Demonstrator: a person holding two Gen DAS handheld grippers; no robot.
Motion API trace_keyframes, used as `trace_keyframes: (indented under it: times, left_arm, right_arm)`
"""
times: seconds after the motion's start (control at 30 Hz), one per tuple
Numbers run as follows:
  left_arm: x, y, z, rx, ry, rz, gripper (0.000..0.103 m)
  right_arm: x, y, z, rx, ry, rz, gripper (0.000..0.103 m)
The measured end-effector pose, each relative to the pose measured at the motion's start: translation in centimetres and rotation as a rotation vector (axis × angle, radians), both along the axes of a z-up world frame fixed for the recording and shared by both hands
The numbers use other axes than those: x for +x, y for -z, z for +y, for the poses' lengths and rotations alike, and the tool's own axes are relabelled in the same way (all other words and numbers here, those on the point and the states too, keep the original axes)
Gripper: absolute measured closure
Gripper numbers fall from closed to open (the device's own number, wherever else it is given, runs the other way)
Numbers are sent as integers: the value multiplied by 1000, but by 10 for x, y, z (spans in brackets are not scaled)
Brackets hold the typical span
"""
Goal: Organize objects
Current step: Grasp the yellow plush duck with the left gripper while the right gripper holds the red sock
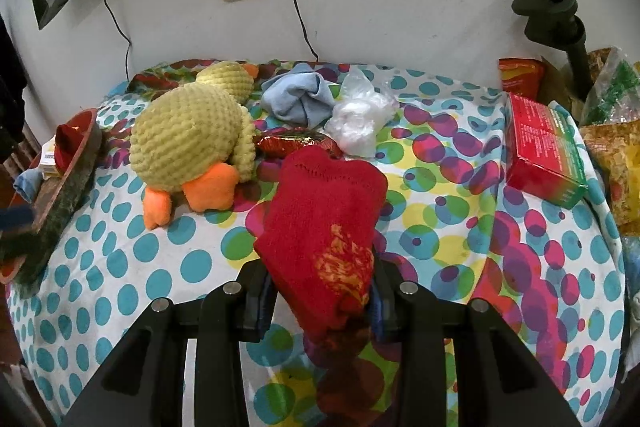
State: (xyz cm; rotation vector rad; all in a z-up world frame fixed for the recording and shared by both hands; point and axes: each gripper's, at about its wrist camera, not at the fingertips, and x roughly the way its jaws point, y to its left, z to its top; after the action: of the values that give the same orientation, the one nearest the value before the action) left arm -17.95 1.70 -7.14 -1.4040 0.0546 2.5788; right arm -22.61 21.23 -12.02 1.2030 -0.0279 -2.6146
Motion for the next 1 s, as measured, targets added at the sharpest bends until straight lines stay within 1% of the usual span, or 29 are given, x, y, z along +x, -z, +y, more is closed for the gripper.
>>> trace_keyframes:
  times: [0.07, 0.13, 0.27, 0.33, 0.4, 0.43, 0.53, 0.63, 0.77, 0.8, 0.9, 1.0]
  left_arm:
    - [-25, -3, 7, 17, -13, -26, 46]
    - [-51, -7, 18, 7, -20, -37, 46]
    - [-107, -12, 50, -43, -11, -42, 46]
    - [-128, -10, 57, -35, -33, -65, 46]
    - [-149, -5, 68, -52, -37, -85, 46]
    - [-160, -1, 74, -73, -39, -98, 46]
    - [-181, 7, 80, -87, -65, -117, 46]
    - [-201, 19, 75, -36, -119, -177, 46]
    - [-215, 38, 73, -33, -145, -226, 46]
    - [-217, 44, 71, -19, -149, -238, 45]
    - [-218, 50, 71, -7, -161, -234, 45]
    - [-217, 55, 72, 0, -148, -228, 45]
  right_arm:
    - [0, 0, 3, -20, -1, -4, 68]
    - [-1, 1, 6, -43, 0, -11, 68]
    - [-3, 2, 11, -79, 0, -23, 67]
    - [-4, 3, 12, -93, -3, -29, 67]
    - [-4, 3, 12, -98, -3, -30, 67]
    - [-3, 3, 12, -97, -4, -29, 67]
    - [-3, 2, 10, -97, -12, -30, 66]
    - [-3, 2, 11, -108, -18, -33, 66]
    - [-5, 3, 15, -139, -19, -42, 66]
    - [-6, 4, 16, -146, -15, -43, 66]
    - [-6, 4, 16, -156, -15, -45, 66]
    - [-7, 5, 18, -166, -13, -48, 66]
